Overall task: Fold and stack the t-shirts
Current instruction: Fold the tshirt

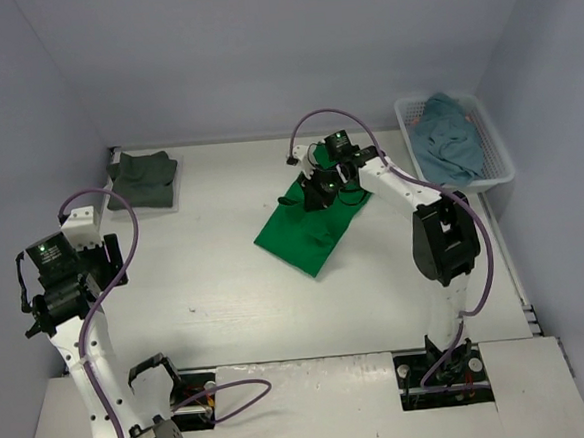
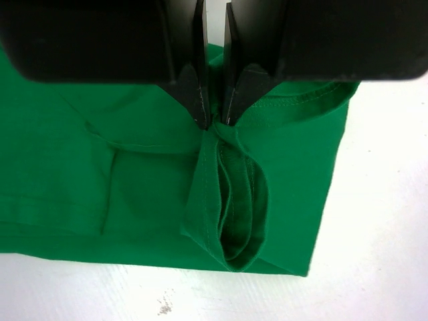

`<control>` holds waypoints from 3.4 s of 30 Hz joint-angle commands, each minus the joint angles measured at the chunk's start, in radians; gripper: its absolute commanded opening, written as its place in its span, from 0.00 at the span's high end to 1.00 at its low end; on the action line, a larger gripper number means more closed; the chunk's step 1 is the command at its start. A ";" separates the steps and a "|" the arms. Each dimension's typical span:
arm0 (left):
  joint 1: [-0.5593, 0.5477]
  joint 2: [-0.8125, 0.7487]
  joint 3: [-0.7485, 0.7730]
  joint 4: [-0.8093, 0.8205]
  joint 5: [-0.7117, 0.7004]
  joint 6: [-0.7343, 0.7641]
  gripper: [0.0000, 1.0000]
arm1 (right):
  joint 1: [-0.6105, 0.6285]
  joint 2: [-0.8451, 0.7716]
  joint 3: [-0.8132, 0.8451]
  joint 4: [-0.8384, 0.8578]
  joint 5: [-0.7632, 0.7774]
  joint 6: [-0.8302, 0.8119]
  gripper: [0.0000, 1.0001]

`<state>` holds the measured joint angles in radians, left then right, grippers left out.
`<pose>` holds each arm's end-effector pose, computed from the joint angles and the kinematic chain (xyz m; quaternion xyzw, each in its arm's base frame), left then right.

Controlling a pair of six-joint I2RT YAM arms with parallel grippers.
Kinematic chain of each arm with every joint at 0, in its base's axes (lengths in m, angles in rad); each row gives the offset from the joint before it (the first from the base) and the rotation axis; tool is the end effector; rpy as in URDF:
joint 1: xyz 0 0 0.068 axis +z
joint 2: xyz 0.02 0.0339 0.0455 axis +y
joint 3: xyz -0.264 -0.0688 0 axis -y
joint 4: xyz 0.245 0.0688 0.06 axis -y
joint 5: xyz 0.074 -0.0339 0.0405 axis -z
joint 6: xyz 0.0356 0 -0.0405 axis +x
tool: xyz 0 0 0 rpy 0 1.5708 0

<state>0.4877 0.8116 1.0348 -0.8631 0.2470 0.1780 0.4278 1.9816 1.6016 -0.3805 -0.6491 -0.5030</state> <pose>0.1374 0.0631 0.3529 -0.0821 0.8847 0.0415 0.4569 0.3999 0.2060 0.2498 -0.5032 0.7220 0.2788 0.3843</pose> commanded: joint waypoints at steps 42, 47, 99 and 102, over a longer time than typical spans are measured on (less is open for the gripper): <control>0.049 -0.003 -0.001 0.053 0.058 -0.014 0.41 | -0.081 0.211 0.232 -0.009 -0.202 -0.051 0.87; 0.051 -0.009 -0.001 0.053 0.060 -0.014 0.41 | -0.104 0.171 0.192 0.064 -0.167 -0.005 0.92; 0.072 -0.005 0.007 0.038 0.110 -0.011 0.41 | 0.509 -0.014 -0.180 0.123 0.919 0.023 0.43; 0.074 -0.003 0.007 0.038 0.113 -0.011 0.41 | 0.526 0.026 -0.196 0.132 0.982 0.023 0.41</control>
<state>0.5529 0.8093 1.0161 -0.8566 0.3408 0.1699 0.9272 1.9820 1.4220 -0.2817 0.1898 -0.4934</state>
